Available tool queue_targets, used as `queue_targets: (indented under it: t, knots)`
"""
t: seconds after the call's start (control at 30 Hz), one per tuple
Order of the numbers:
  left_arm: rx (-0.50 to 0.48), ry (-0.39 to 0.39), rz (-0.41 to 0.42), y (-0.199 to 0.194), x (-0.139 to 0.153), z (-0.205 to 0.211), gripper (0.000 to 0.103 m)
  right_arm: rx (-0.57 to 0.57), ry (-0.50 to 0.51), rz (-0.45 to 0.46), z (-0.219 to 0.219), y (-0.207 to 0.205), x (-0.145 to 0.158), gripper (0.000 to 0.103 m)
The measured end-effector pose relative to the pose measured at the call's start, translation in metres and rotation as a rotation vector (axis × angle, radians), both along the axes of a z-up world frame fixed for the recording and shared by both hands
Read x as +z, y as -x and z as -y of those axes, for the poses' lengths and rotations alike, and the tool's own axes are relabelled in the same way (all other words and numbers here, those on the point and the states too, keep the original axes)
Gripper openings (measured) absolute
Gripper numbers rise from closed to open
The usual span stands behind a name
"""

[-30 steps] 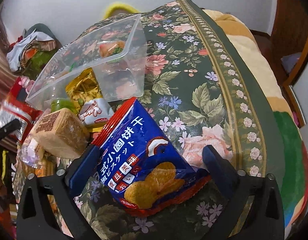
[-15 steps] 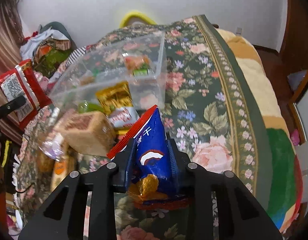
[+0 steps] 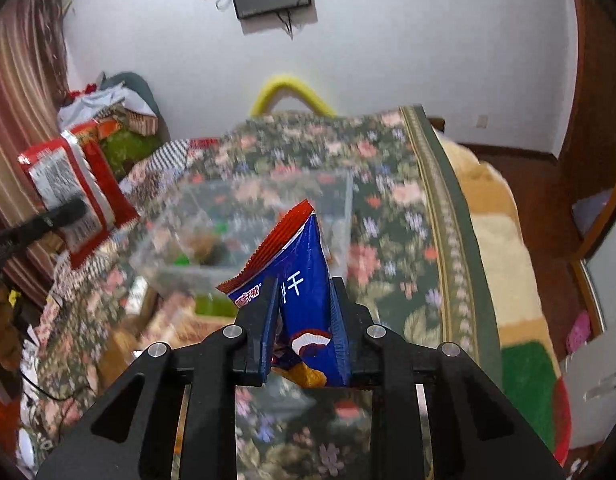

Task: Organize snacks
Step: 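Carry both bags over the clear box and release them inside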

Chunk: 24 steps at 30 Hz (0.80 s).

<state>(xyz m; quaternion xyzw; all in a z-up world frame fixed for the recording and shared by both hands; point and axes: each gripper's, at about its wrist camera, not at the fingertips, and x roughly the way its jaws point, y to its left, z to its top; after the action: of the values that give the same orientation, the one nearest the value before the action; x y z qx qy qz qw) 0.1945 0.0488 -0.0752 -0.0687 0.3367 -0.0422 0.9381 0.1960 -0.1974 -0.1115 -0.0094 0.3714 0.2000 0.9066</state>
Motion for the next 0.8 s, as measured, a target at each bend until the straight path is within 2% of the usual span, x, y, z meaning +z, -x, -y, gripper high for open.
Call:
queue_targets:
  t: [0.17,0.37,0.8]
  knots:
    - [-0.007,0.0,-0.001,-0.02,-0.001,0.005,0.023,0.007,-0.04,0.052,-0.014,-0.017,0.018,0.023]
    - [-0.028,0.013,-0.027,-0.049,-0.012,0.015,0.023,0.015,-0.05,0.067,-0.036,-0.04,0.019,0.023]
    - [-0.076,-0.021,-0.147,-0.095,-0.062,0.036,0.023,0.021,-0.033,-0.057,-0.056,-0.084,-0.025,0.023]
